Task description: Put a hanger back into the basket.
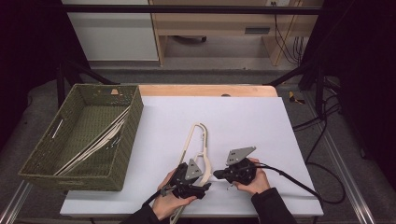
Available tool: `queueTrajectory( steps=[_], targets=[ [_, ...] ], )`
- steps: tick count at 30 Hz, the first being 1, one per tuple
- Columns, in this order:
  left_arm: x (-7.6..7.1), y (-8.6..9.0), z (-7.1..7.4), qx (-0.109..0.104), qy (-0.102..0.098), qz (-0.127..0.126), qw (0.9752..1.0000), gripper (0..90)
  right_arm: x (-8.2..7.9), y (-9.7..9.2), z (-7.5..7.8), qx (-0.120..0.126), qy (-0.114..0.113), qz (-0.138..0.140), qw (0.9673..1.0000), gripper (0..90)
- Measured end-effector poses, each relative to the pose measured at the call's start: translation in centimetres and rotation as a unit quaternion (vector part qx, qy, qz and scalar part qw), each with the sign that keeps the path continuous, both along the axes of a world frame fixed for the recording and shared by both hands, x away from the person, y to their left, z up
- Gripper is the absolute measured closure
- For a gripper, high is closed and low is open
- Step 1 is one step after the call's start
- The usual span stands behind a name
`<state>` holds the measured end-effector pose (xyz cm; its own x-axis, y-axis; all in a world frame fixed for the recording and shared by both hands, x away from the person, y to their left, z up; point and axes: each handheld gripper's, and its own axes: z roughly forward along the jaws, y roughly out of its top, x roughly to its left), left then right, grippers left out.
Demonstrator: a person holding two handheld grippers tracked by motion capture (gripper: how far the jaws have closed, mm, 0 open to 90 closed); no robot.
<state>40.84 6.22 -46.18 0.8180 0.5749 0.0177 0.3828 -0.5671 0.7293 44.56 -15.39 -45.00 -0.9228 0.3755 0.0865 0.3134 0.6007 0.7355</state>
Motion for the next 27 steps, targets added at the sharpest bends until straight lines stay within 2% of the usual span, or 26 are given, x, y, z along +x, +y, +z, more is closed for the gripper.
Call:
queueTrajectory(
  steps=[3,5,9,10,11,15,17,19,23,27],
  targets=[
    [0.0,-0.3,-0.3,0.012,0.010,0.006,0.9999,43.3,-0.2,0.2,0.4,-0.002,-0.004,0.000,1.0000,89.5],
    [0.0,-0.5,-0.4,0.022,0.009,0.010,0.9997,45.8,-0.4,0.2,0.6,-0.002,-0.001,-0.005,1.0000,89.5],
    [-0.1,-0.6,-0.5,0.033,0.016,0.014,0.9993,56.1,-0.5,0.3,1.1,0.002,-0.006,-0.002,1.0000,89.5],
    [-0.1,-0.6,-0.5,0.033,0.016,0.014,0.9993,58.3,-0.6,0.3,1.2,0.000,-0.008,-0.002,1.0000,89.5],
    [-0.1,-0.6,-0.5,0.025,0.026,0.011,0.9993,60.9,-0.7,0.3,1.3,0.000,-0.010,-0.004,0.9999,89.5],
    [-0.4,-0.8,-0.4,0.024,0.031,0.009,0.9992,70.5,-0.8,0.3,1.5,0.002,-0.004,-0.009,0.9999,89.4],
    [-0.4,-0.8,-0.3,0.028,0.030,0.011,0.9991,70.9,-0.8,0.3,1.5,0.004,-0.005,-0.008,1.0000,89.3],
    [-0.5,-0.7,-0.1,0.023,0.034,0.014,0.9991,71.3,-0.8,0.3,1.6,0.007,-0.009,-0.008,0.9999,89.2],
    [-0.6,-0.3,0.5,0.019,0.031,0.019,0.9992,71.9,-1.1,0.0,2.2,0.035,-0.019,-0.006,0.9992,90.0],
    [-0.7,0.1,1.1,0.017,0.027,0.027,0.9991,72.6,-1.6,-1.3,4.0,0.087,-0.034,-0.016,0.9955,83.1]
  ],
)
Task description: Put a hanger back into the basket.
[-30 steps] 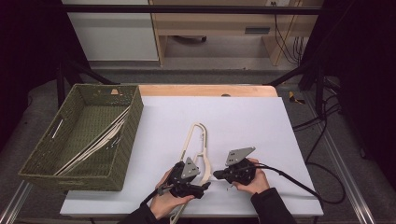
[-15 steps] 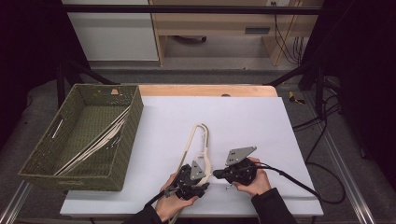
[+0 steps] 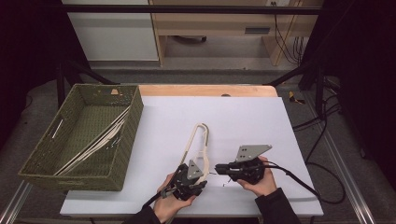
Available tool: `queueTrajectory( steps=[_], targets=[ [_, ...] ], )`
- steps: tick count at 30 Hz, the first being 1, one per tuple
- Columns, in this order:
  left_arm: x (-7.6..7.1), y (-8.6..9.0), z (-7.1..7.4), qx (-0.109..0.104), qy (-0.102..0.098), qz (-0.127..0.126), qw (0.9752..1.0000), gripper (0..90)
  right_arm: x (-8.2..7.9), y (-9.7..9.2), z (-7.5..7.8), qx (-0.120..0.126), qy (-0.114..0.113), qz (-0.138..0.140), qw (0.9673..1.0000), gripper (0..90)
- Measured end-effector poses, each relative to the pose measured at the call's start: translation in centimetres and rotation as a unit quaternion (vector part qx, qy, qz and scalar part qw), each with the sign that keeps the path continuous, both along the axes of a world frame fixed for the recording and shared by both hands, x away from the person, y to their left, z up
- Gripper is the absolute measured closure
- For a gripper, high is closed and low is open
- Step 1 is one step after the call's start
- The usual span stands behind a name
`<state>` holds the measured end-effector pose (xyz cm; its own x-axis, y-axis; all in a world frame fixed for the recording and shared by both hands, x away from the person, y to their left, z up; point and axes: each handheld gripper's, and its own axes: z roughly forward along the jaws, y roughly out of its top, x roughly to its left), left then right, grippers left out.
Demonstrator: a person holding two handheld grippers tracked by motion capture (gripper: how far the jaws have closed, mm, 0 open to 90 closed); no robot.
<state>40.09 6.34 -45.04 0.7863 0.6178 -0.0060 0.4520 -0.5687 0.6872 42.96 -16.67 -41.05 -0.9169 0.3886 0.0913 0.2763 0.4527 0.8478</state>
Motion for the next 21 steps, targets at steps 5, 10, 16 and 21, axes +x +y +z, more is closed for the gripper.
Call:
queueTrajectory(
  steps=[5,10,16,21],
  targets=[
    [-0.2,0.9,1.1,-0.007,-0.002,0.013,0.9999,73.8,-0.5,-2.1,1.9,0.046,-0.031,-0.049,0.9973,64.9],
    [-0.4,2.4,2.2,-0.021,-0.007,0.026,0.9994,75.0,0.0,-4.3,1.6,0.076,-0.027,-0.134,0.9876,41.4],
    [-0.3,4.3,3.6,-0.036,-0.005,0.048,0.9982,76.9,0.6,-5.7,0.4,0.083,-0.016,-0.197,0.9767,26.4],
    [-0.2,5.2,4.3,-0.034,-0.012,0.062,0.9974,78.6,0.7,-6.3,0.2,0.093,-0.016,-0.220,0.9709,15.5]
  ],
)
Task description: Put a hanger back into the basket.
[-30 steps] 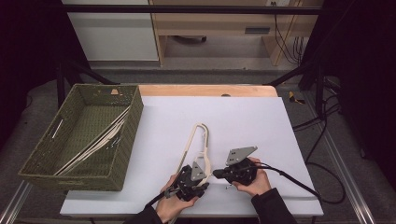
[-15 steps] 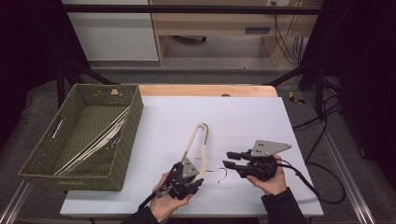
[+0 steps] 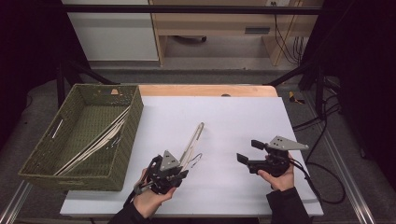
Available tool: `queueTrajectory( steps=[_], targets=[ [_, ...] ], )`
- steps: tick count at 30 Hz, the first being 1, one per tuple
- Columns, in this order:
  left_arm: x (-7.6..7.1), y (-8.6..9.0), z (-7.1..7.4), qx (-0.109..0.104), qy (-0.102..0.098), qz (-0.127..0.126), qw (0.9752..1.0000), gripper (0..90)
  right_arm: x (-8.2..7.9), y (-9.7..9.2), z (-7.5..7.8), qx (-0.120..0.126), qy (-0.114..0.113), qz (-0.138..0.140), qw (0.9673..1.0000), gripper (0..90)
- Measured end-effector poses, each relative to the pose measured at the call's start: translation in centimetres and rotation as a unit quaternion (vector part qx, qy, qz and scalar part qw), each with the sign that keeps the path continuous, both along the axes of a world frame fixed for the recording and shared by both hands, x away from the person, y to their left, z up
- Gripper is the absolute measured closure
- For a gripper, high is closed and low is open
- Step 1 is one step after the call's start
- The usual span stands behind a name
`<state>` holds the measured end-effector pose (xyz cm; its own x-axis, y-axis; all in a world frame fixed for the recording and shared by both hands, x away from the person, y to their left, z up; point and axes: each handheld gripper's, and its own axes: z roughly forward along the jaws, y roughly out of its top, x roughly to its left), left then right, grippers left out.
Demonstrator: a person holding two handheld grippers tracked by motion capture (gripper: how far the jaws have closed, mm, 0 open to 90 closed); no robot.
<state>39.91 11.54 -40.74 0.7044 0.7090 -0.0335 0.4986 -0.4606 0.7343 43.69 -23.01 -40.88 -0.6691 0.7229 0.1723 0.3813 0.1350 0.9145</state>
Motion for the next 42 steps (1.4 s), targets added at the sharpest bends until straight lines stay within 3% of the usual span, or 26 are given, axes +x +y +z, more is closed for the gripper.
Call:
queueTrajectory(
  steps=[6,11,12,13,16,19,23,30,42],
  targets=[
    [0.6,2.0,1.0,-0.001,-0.003,0.037,0.9993,81.0,0.0,-0.3,-0.2,0.000,0.002,-0.013,0.9999,10.1],
    [1.4,3.5,1.3,0.000,-0.007,0.078,0.9969,84.3,0.1,-0.4,-0.3,-0.001,0.005,-0.018,0.9998,9.3],
    [1.6,3.8,1.2,-0.010,-0.002,0.081,0.9966,85.2,0.1,-0.3,-0.3,0.000,0.005,-0.019,0.9998,9.2],
    [1.8,4.0,1.2,-0.022,0.009,0.077,0.9967,85.7,0.1,-0.4,-0.3,-0.003,0.004,-0.016,0.9998,9.0],
    [1.8,4.2,1.2,-0.019,0.006,0.078,0.9968,85.9,0.0,-0.4,-0.3,-0.003,0.005,-0.016,0.9998,8.5],
    [1.6,4.4,1.6,-0.008,-0.012,0.077,0.9969,85.9,0.0,-0.4,-0.3,0.000,0.003,-0.018,0.9998,7.4],
    [1.3,4.7,2.6,-0.032,-0.018,0.059,0.9976,86.0,0.0,-0.6,-0.1,0.003,-0.001,-0.019,0.9998,5.6],
    [0.9,5.5,4.3,-0.051,-0.034,0.035,0.9975,86.0,-0.1,-0.9,-0.2,0.004,-0.004,-0.023,0.9997,2.9],
    [0.6,6.5,7.3,-0.064,-0.063,0.019,0.9958,86.0,-0.1,-1.0,-0.5,-0.007,0.000,-0.027,0.9996,0.6]
  ],
)
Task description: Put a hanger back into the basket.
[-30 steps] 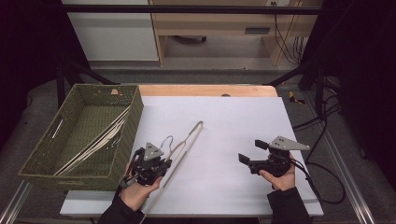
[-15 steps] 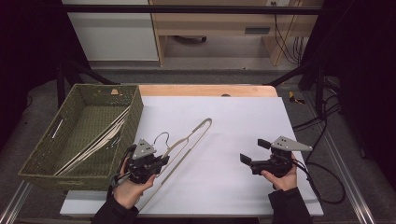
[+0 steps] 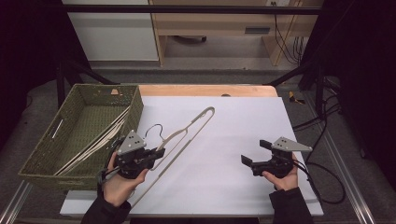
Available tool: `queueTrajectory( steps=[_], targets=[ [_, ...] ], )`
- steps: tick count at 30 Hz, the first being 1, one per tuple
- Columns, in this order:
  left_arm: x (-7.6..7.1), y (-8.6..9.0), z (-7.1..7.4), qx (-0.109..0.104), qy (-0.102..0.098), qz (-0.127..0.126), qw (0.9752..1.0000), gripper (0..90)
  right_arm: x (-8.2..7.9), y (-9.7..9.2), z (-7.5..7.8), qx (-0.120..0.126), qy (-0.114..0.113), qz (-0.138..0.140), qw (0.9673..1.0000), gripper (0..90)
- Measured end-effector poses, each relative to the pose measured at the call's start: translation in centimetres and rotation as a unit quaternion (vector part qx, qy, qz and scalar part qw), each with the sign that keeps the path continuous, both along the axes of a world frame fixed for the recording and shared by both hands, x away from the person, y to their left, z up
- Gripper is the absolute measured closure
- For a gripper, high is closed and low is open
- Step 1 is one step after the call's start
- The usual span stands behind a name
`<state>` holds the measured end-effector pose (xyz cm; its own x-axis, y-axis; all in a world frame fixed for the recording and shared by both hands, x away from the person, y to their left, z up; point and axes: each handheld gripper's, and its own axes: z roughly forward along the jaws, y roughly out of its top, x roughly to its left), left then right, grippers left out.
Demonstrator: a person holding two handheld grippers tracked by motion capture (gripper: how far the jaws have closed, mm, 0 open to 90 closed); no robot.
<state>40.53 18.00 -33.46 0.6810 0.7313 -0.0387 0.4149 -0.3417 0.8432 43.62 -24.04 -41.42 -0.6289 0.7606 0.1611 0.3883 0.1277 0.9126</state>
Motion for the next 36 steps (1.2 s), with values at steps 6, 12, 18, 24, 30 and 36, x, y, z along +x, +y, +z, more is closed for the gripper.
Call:
queueTrajectory(
  steps=[6,12,18,24,30,36],
  targets=[
    [-0.3,0.6,2.6,0.001,-0.021,-0.019,0.9996,86.0,-0.1,-0.2,0.1,0.000,-0.001,0.002,1.0000,0.5],
    [0.0,2.0,5.8,0.007,-0.040,-0.030,0.9987,86.0,0.0,-0.2,0.1,-0.005,-0.004,0.002,1.0000,0.5],
    [0.6,3.9,8.7,0.002,-0.061,-0.026,0.9978,86.0,0.0,-0.2,0.1,-0.005,-0.005,0.002,1.0000,0.5],
    [1.4,6.1,10.7,-0.003,-0.068,-0.019,0.9975,86.0,-0.1,-0.2,0.2,-0.001,-0.003,-0.003,1.0000,0.5],
    [2.8,8.6,11.5,0.014,-0.073,-0.004,0.9973,86.0,-0.2,-0.3,0.2,0.001,-0.007,-0.008,0.9999,0.5],
    [4.4,11.3,11.2,0.005,-0.067,0.009,0.9977,86.0,-0.2,-0.5,0.3,-0.004,-0.012,-0.003,0.9999,0.5]
  ],
)
